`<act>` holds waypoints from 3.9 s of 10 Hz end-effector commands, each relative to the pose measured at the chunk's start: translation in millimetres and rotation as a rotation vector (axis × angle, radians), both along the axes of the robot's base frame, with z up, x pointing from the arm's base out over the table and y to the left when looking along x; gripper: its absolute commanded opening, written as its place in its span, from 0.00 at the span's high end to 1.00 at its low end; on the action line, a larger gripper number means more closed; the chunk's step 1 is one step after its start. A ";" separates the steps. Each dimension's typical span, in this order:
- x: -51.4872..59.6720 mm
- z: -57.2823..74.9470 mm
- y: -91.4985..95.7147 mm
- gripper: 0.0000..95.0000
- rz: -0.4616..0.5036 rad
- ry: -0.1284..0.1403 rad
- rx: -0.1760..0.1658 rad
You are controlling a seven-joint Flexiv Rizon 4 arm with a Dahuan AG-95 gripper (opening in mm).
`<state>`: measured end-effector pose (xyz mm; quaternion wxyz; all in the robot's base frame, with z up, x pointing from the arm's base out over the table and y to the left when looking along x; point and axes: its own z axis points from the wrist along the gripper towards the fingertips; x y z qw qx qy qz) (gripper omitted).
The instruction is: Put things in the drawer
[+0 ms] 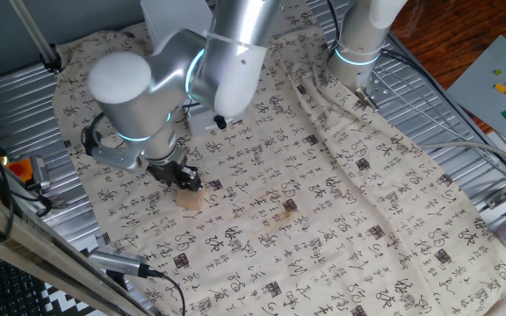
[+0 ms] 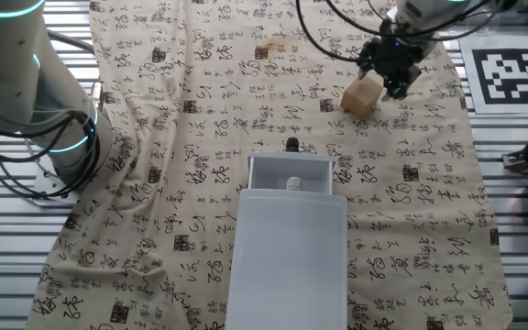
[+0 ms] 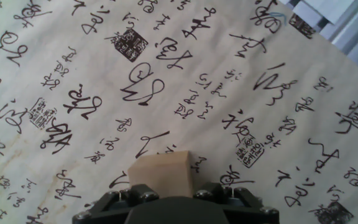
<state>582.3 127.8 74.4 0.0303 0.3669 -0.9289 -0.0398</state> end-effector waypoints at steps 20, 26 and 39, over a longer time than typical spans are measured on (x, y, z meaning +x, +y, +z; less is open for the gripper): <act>-86.7 123.3 -141.4 1.00 -0.021 0.018 -0.043; -146.0 126.1 -180.7 1.00 -0.082 0.012 -0.067; -145.1 124.7 -181.5 1.00 -0.492 0.020 -0.083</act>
